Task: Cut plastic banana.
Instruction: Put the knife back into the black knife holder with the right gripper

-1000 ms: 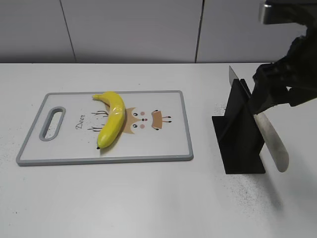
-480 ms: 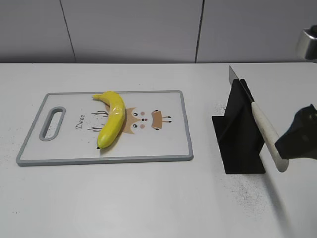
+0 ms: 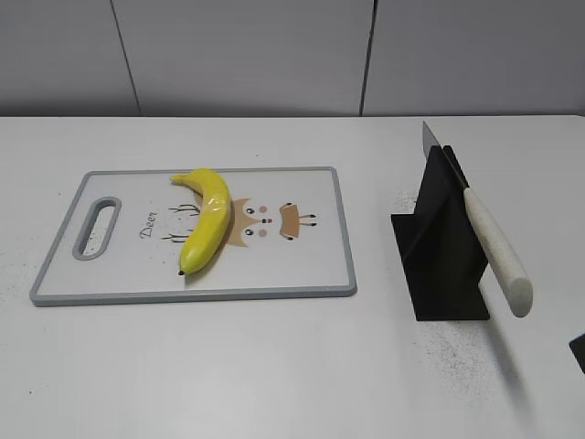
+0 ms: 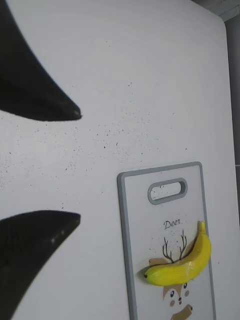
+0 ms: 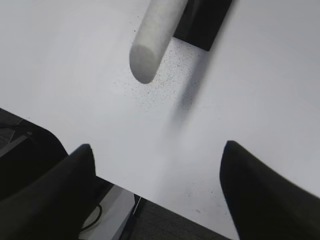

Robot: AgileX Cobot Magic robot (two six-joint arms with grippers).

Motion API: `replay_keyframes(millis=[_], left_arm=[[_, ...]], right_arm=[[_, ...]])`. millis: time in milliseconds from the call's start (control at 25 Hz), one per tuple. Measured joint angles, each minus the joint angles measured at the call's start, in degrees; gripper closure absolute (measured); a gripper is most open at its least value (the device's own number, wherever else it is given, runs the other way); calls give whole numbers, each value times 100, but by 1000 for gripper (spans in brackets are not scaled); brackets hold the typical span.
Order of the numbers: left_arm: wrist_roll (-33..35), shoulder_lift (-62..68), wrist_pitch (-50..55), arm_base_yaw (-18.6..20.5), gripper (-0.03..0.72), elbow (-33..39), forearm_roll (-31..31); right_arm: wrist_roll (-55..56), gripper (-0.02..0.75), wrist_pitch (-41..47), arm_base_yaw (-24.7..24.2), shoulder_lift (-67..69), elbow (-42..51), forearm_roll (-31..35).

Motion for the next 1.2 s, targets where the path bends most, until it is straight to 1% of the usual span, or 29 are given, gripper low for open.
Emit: replay_keyframes(millis=[200,400,480,680,1200], left_arm=[[0,0,0,0,154,0,0],[0,0,0,0,154,0,0],[0,0,0,0,154,0,0],[0,0,0,0,154,0,0],[0,0,0,0,154,0,0]], right_arm=[[-5,152,-98,0,-691,481,-39],[-5,152,-132,0,-1438,528,-39],[-5,152,19,0,-1744,522,-39],[-11,152,765,0,-2592,510,-56],[-16,152,761,0,-4777,613,-56]])
